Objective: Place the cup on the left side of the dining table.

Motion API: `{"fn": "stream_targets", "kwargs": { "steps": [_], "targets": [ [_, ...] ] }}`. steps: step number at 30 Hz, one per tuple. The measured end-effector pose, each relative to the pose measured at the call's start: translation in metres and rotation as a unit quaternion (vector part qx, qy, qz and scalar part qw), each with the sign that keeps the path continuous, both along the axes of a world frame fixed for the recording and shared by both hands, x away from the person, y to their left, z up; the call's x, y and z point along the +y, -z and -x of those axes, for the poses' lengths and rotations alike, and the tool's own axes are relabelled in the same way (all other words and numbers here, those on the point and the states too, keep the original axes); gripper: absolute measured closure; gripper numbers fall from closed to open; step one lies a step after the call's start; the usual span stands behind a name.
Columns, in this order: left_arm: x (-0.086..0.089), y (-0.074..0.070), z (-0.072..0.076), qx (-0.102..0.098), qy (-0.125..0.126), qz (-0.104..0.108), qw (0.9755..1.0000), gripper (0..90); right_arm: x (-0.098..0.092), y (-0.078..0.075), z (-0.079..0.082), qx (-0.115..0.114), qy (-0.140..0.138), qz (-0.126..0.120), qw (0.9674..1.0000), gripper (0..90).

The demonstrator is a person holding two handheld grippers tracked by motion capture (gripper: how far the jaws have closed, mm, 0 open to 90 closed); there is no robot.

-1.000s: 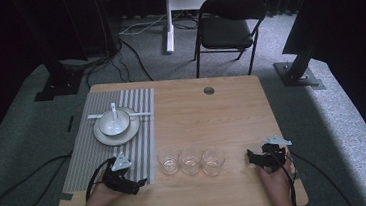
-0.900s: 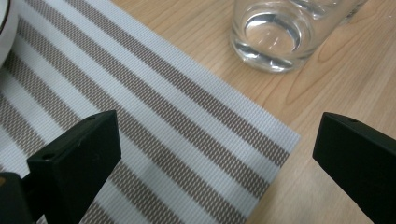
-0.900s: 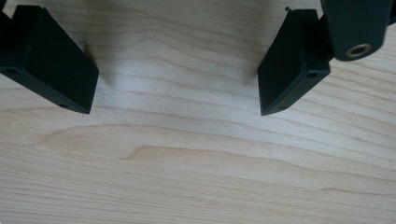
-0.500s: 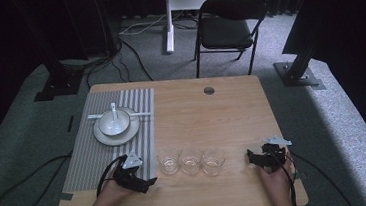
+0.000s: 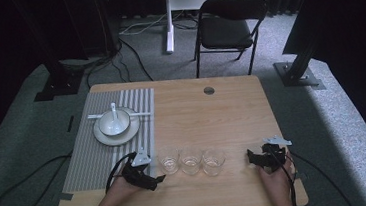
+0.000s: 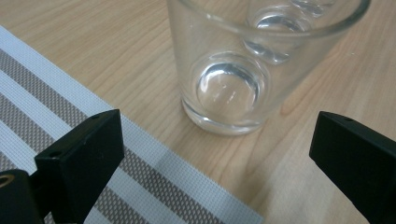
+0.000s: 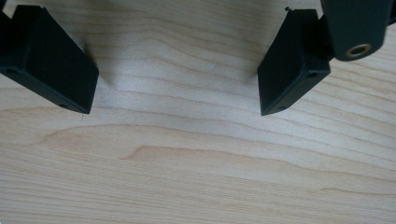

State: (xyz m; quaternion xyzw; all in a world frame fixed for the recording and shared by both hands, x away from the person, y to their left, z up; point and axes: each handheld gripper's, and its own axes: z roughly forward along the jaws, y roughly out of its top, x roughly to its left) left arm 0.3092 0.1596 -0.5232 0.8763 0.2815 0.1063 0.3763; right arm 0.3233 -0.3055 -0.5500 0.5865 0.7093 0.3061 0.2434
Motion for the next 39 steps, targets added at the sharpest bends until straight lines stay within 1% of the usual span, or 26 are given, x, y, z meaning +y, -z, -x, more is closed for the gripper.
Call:
{"fn": "stream_targets", "kwargs": {
  "steps": [2, 3, 4, 6, 9, 10, 11, 13, 14, 15, 16, 18, 19, 20, 22, 23, 25, 26, 27, 28, 29, 33, 35, 36, 39],
  "targets": [
    [-0.003, 0.000, 0.000, -0.004, 0.000, 0.001, 1.0000, 3.8, 0.000, 0.000, 0.000, 0.000, 0.000, 0.000, 1.0000, 11.9],
    [-0.005, 0.000, -0.001, -0.001, 0.002, 0.006, 1.0000, 4.1, 0.000, 0.000, 0.000, 0.000, 0.000, 0.000, 1.0000, 11.9],
    [-0.006, -0.001, -0.001, -0.005, 0.000, 0.005, 1.0000, 4.5, 0.000, 0.000, 0.000, 0.000, 0.000, 0.000, 1.0000, 11.9],
    [-0.008, -0.001, -0.003, -0.001, 0.004, 0.012, 0.9999, 4.5, 0.000, 0.000, 0.000, 0.000, 0.000, 0.000, 1.0000, 11.9],
    [-0.011, -0.002, -0.004, -0.001, 0.006, 0.014, 0.9999, 4.5, 0.000, 0.000, 0.000, 0.000, 0.000, 0.000, 1.0000, 11.9],
    [-0.015, -0.003, -0.006, -0.002, 0.009, 0.018, 0.9998, 4.5, 0.000, 0.000, 0.000, 0.000, 0.000, 0.000, 1.0000, 11.9],
    [-0.016, -0.004, -0.006, -0.007, 0.006, 0.015, 0.9998, 4.6, 0.000, 0.000, 0.000, 0.000, 0.000, 0.000, 1.0000, 11.9],
    [-0.018, -0.004, -0.007, -0.003, 0.009, 0.021, 0.9997, 4.6, 0.000, 0.000, 0.000, 0.000, 0.000, 0.000, 1.0000, 11.9],
    [-0.019, -0.003, -0.008, -0.006, 0.006, 0.021, 0.9998, 4.6, 0.000, 0.000, 0.000, 0.000, 0.000, 0.000, 1.0000, 11.9],
    [-0.020, -0.003, -0.009, -0.003, 0.009, 0.023, 0.9997, 4.6, 0.000, 0.000, 0.000, 0.000, 0.000, 0.000, 1.0000, 11.9],
    [-0.022, -0.003, -0.009, -0.008, 0.006, 0.023, 0.9997, 4.9, 0.000, 0.000, 0.000, 0.000, 0.000, 0.000, 1.0000, 11.9],
    [-0.023, -0.002, -0.010, -0.006, 0.006, 0.028, 0.9996, 5.2, 0.000, 0.000, 0.000, 0.000, 0.000, 0.000, 1.0000, 11.9],
    [-0.025, -0.002, -0.010, -0.012, 0.003, 0.027, 0.9996, 5.2, 0.000, 0.000, 0.000, 0.000, 0.000, 0.000, 1.0000, 11.9],
    [-0.026, -0.002, -0.011, -0.010, 0.005, 0.030, 0.9995, 5.2, 0.000, 0.000, 0.000, 0.000, 0.000, 0.000, 1.0000, 11.9],
    [-0.028, -0.002, -0.012, -0.015, 0.000, 0.030, 0.9995, 5.2, 0.000, 0.000, 0.000, 0.000, 0.000, 0.000, 1.0000, 11.9],
    [-0.028, -0.002, -0.013, -0.012, 0.005, 0.034, 0.9993, 5.5, 0.000, 0.000, 0.000, 0.000, 0.000, 0.000, 1.0000, 11.9],
    [-0.030, -0.002, -0.013, -0.019, 0.000, 0.035, 0.9992, 7.1, 0.000, 0.000, 0.000, 0.000, 0.000, 0.000, 1.0000, 11.9],
    [-0.031, -0.002, -0.014, -0.019, 0.004, 0.039, 0.9991, 7.3, 0.000, 0.000, 0.000, 0.000, 0.000, 0.000, 1.0000, 11.9],
    [-0.031, -0.003, -0.013, -0.028, 0.002, 0.038, 0.9989, 7.5, 0.000, 0.000, 0.000, 0.000, 0.000, 0.000, 1.0000, 11.9],
    [-0.032, -0.003, -0.012, -0.035, 0.003, 0.039, 0.9986, 12.1, 0.000, 0.000, 0.000, 0.000, 0.000, 0.000, 1.0000, 11.9],
    [-0.032, -0.003, -0.011, -0.037, 0.002, 0.042, 0.9984, 13.5, 0.000, 0.000, 0.000, 0.000, 0.000, 0.000, 1.0000, 11.9],
    [-0.036, -0.002, -0.012, -0.036, 0.001, 0.046, 0.9983, 15.1, 0.000, 0.000, 0.000, 0.000, 0.000, 0.000, 1.0000, 11.9],
    [-0.039, -0.003, -0.013, -0.039, -0.001, 0.045, 0.9982, 15.9, 0.000, 0.000, 0.000, 0.000, 0.000, 0.000, 1.0000, 11.9],
    [-0.039, -0.003, -0.013, -0.040, -0.003, 0.047, 0.9981, 19.4, 0.000, 0.000, 0.000, 0.000, 0.000, 0.000, 1.0000, 11.9],
    [-0.041, -0.004, -0.013, -0.045, -0.005, 0.047, 0.9979, 19.8, 0.000, 0.000, 0.000, 0.000, 0.000, 0.000, 1.0000, 11.9]
  ]
}}
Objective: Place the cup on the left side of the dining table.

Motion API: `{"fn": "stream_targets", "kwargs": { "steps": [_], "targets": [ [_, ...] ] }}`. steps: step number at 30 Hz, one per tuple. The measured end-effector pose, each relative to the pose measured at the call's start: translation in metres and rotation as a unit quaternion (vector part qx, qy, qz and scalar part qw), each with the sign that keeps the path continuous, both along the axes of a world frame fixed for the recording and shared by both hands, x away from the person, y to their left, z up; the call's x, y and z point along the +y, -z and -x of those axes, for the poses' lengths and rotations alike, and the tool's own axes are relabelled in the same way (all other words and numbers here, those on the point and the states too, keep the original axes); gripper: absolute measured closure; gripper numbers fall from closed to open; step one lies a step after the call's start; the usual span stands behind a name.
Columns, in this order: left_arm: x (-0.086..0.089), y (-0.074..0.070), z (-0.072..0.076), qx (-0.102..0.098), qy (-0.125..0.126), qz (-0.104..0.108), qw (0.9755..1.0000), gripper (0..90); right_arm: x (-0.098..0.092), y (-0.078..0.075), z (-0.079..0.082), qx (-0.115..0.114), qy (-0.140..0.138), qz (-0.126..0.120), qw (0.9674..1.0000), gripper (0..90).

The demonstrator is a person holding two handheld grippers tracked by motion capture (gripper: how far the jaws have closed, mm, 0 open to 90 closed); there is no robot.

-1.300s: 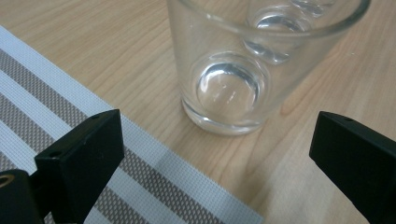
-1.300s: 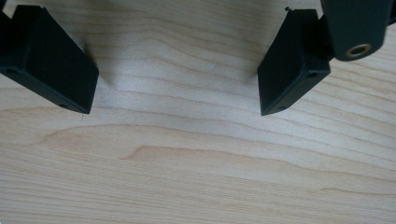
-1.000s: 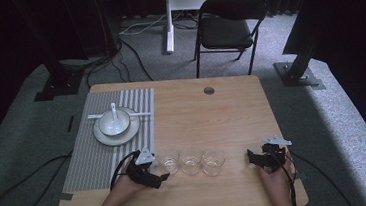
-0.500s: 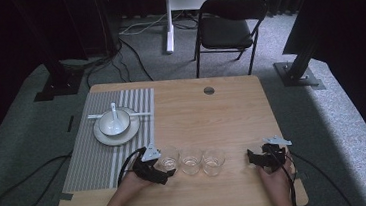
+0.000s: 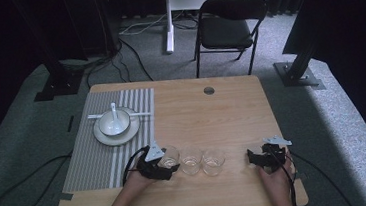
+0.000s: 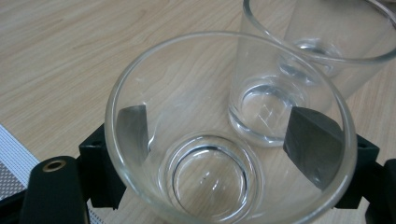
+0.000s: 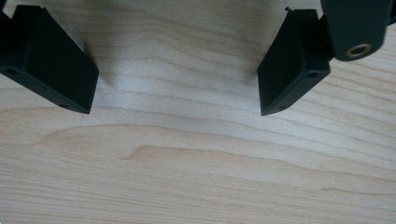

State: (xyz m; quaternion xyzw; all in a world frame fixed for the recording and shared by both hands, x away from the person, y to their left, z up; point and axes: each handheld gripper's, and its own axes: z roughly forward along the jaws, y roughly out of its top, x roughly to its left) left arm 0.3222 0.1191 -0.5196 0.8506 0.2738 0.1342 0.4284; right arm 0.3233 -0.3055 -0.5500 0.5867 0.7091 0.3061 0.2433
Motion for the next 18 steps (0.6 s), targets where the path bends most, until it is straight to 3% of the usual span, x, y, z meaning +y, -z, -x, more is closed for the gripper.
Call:
{"fn": "stream_targets", "kwargs": {
  "steps": [9, 13, 18],
  "targets": [
    [0.001, -0.002, 0.001, 0.004, -0.001, 0.005, 1.0000, 20.2, 0.000, 0.000, 0.000, 0.000, 0.000, 0.000, 1.0000, 11.9],
    [0.002, -0.006, 0.002, -0.003, -0.005, -0.002, 1.0000, 20.2, 0.000, 0.000, 0.000, 0.000, 0.000, 0.000, 1.0000, 11.9],
    [0.015, -0.015, 0.001, -0.003, -0.019, 0.012, 0.9997, 20.2, 0.000, 0.000, 0.000, 0.000, 0.000, 0.000, 1.0000, 11.9]
  ]
}}
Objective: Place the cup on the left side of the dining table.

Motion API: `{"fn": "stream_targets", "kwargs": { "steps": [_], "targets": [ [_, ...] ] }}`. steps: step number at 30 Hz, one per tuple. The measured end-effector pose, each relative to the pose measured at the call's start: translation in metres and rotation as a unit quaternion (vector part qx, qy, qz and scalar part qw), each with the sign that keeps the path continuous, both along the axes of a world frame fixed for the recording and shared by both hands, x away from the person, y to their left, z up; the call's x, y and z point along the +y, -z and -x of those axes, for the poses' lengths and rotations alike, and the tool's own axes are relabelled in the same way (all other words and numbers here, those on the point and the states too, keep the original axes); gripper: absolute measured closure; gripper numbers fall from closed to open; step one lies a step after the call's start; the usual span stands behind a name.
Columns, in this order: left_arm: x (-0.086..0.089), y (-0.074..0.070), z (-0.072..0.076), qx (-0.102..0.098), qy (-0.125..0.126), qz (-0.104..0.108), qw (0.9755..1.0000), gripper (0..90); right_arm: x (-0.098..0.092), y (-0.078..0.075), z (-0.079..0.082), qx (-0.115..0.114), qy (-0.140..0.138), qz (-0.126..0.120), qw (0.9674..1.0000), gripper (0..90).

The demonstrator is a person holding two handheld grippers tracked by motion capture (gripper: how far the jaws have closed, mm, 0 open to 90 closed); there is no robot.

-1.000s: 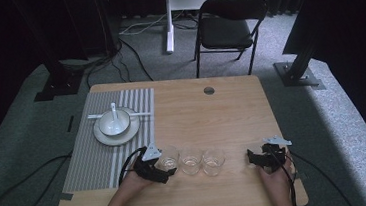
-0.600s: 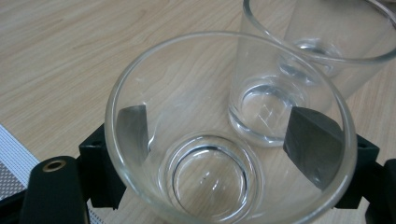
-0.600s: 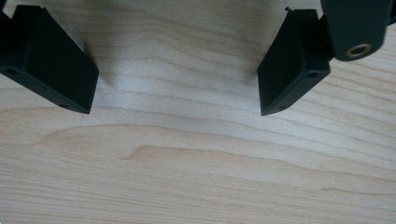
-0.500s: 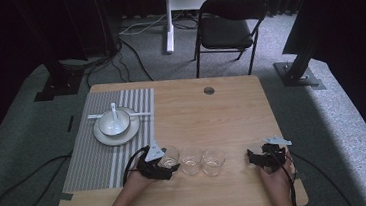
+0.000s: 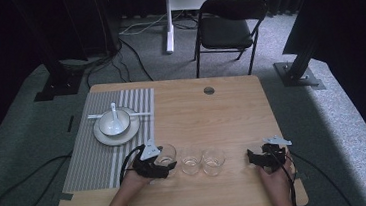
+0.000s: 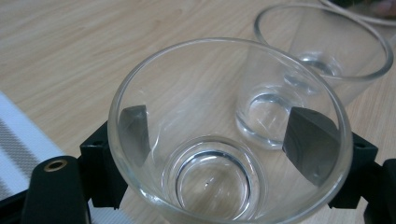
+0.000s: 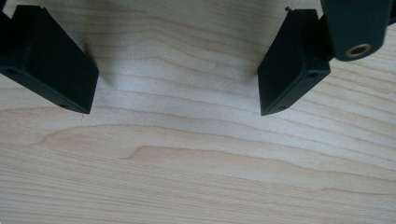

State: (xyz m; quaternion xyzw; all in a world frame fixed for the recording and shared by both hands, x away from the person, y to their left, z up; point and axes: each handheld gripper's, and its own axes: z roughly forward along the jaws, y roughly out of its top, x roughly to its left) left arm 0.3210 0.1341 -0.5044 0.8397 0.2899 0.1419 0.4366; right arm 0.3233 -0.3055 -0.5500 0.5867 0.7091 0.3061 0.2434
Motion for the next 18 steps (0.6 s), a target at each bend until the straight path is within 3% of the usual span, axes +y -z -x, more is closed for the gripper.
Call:
{"fn": "stream_targets", "kwargs": {
  "steps": [4, 10, 17, 18],
  "targets": [
    [0.011, -0.007, -0.001, -0.013, -0.022, -0.003, 0.9997, 20.2, 0.000, 0.000, 0.000, 0.000, 0.000, 0.000, 1.0000, 11.9],
    [0.035, -0.009, -0.004, -0.013, -0.056, -0.007, 0.9983, 20.2, 0.000, 0.000, 0.000, 0.000, 0.000, 0.000, 1.0000, 11.9],
    [0.052, -0.004, -0.008, -0.018, -0.093, -0.019, 0.9953, 20.2, 0.000, 0.000, 0.000, 0.000, 0.000, 0.000, 1.0000, 11.9],
    [0.058, -0.004, -0.008, -0.021, -0.105, -0.023, 0.9939, 20.2, 0.000, 0.000, 0.000, 0.000, 0.000, 0.000, 1.0000, 11.9]
  ]
}}
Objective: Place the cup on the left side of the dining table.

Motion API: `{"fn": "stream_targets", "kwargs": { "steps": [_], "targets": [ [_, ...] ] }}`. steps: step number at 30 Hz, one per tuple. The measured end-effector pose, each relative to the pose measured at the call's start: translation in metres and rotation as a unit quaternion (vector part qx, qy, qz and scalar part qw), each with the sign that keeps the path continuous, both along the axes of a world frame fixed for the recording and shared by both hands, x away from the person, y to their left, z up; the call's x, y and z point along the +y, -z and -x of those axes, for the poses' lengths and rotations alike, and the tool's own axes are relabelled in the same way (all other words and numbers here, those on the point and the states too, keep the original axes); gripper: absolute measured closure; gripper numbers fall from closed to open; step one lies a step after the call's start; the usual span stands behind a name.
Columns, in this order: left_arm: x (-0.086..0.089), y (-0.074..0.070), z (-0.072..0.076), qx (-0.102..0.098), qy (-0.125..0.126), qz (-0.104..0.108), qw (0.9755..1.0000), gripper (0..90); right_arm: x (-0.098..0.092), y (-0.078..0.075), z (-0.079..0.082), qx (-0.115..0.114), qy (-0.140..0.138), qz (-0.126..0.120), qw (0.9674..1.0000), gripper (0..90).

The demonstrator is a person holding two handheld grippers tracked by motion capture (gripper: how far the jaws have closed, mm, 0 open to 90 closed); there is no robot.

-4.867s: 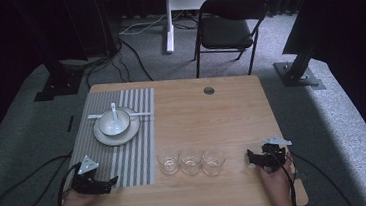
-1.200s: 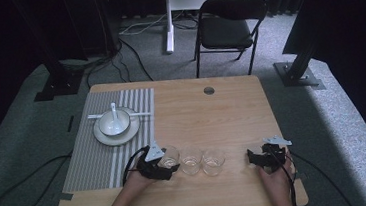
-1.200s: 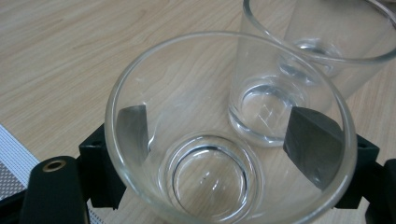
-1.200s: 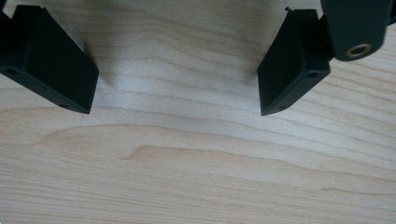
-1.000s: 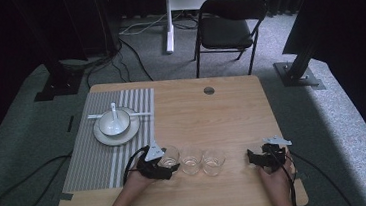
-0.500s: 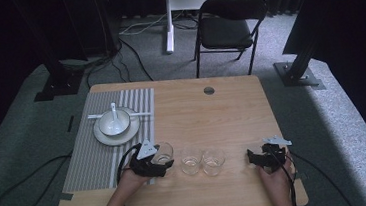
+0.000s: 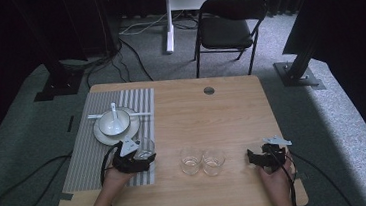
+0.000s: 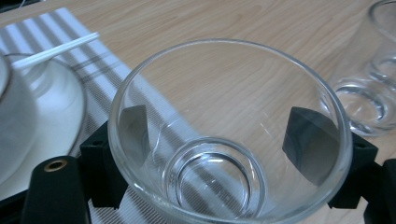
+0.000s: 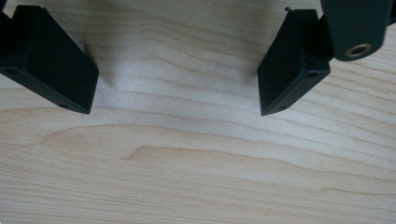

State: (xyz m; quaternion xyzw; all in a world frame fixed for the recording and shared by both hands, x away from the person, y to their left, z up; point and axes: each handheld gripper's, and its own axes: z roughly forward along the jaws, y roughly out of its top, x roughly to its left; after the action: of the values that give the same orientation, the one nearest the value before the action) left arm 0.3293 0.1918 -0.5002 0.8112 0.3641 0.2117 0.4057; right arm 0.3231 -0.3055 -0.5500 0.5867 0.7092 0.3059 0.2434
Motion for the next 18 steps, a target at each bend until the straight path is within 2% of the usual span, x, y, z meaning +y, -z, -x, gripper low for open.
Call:
{"fn": "stream_targets", "kwargs": {
  "steps": [2, 8, 13, 18],
  "targets": [
    [0.005, 0.002, 0.000, -0.007, -0.005, 0.002, 1.0000, 20.2, 0.000, 0.000, 0.000, 0.000, 0.000, 0.000, 1.0000, 11.9],
    [0.018, 0.007, -0.001, -0.001, -0.027, 0.004, 0.9996, 20.2, 0.000, 0.000, 0.000, 0.000, 0.000, 0.000, 1.0000, 11.9],
    [0.023, 0.008, -0.002, -0.007, -0.044, -0.006, 0.9990, 20.2, 0.000, 0.000, 0.000, 0.000, 0.000, 0.000, 1.0000, 11.9],
    [0.026, 0.012, -0.002, -0.002, -0.046, -0.008, 0.9989, 20.2, 0.000, 0.000, 0.000, 0.000, 0.000, 0.000, 1.0000, 11.9]
  ]
}}
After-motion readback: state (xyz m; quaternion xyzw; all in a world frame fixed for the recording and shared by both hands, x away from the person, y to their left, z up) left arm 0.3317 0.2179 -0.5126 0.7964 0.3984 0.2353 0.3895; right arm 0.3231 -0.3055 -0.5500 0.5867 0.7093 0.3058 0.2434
